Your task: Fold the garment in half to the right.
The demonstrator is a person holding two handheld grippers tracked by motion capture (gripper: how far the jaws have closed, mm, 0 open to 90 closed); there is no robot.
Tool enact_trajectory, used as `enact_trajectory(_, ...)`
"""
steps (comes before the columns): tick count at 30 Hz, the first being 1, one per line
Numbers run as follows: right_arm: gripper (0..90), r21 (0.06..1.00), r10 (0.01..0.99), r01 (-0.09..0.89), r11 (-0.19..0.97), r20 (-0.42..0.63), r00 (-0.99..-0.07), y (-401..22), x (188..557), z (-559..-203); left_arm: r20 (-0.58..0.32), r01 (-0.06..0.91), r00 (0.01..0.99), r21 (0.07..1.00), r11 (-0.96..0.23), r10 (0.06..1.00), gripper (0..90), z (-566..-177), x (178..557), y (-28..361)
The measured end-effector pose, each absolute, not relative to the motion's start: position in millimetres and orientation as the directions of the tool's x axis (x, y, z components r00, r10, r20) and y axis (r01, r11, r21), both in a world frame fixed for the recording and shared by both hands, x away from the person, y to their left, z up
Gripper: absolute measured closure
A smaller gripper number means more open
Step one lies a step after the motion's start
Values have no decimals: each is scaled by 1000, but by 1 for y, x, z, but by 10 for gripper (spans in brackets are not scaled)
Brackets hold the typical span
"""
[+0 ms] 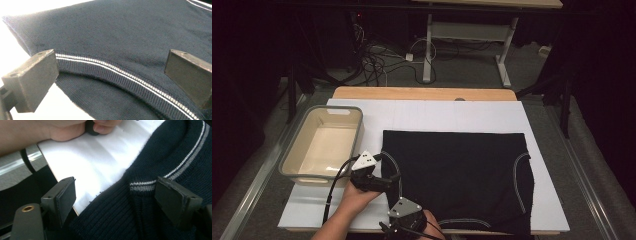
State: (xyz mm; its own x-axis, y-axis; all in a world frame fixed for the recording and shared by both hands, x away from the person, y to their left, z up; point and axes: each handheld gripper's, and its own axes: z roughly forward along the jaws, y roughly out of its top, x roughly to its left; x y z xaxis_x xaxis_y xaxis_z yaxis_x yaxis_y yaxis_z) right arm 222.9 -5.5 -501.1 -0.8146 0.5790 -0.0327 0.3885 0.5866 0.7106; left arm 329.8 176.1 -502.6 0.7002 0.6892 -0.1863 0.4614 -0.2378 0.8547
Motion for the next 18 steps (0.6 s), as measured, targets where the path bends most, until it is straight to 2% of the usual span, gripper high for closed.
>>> enact_trajectory(3, 263, 708, 588, 369, 602, -80, -805, -5, 221, -502, -186, 461, 701, 855, -238, 689, 0, -503, 330, 176)
enact_trajectory(18, 394, 714, 593, 352, 605, -109, -798, -9, 220, -502, -182, 458, 701, 856, -239, 689, 0, -503, 329, 176)
